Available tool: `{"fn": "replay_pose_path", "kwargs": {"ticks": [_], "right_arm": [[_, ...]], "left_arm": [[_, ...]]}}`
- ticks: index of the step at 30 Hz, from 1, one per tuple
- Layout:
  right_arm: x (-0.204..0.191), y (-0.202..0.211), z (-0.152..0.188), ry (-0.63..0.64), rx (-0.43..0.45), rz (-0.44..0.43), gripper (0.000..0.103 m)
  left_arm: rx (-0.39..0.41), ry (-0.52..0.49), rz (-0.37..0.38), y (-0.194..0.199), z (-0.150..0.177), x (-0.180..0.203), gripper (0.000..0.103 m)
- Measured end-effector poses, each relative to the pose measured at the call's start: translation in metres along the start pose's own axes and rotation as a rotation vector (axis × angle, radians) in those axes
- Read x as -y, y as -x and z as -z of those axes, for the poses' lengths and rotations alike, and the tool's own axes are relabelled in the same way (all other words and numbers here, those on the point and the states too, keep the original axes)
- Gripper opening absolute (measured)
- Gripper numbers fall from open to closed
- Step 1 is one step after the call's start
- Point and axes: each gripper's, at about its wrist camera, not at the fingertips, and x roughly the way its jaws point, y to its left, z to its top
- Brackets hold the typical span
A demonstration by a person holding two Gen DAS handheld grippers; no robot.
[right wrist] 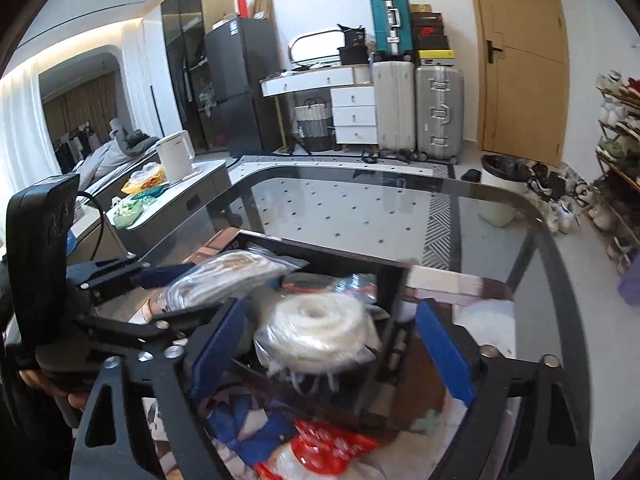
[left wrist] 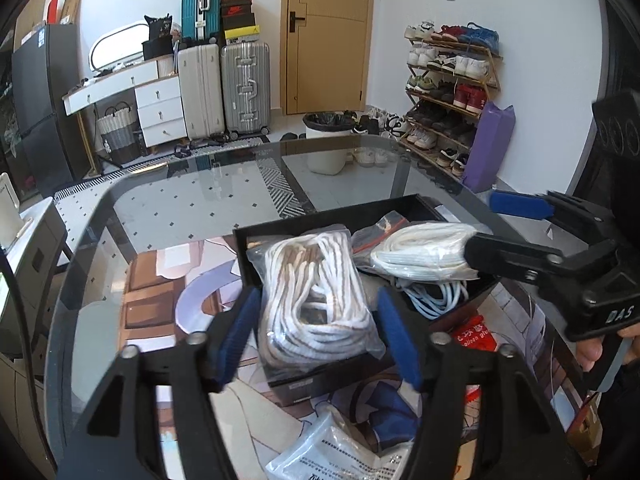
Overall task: Organize soft objects
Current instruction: 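Open both grippers to drop the bagged rope coils into the box, then move the left gripper to the white printed packet while the right gripper approaches the red balloon glue packet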
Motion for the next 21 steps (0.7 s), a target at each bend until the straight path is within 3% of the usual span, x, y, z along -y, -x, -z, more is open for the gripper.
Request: {"fn": "replay_pose_path", "kwargs": {"ticks": [3, 5, 10, 21], "right_arm": [[0.006, 0.013, 0.009, -0.019, -0.002, 0.002, 0.102], [0.008, 0.019, 0.016, -0.028, -0.011, 0.006, 0.102], [0.01, 0.025, 0.037, -0.036, -0.041, 0.023, 0.102], [0.002, 0.025, 0.058, -0.033, -0.104, 0.011, 0.102]], "left_arm": [[0.013, -0.007, -0.01, 0.009, 0.001, 0.0, 0.074], [0.041, 0.005, -0.022, 0.018, 0.003, -0.001, 0.09], [0.068, 0.036, -0.005, 0.034, 0.01, -0.007, 0.103], [0.051, 0.065, -0.039, 0.042, 0.037, -0.013, 0.103]]}}
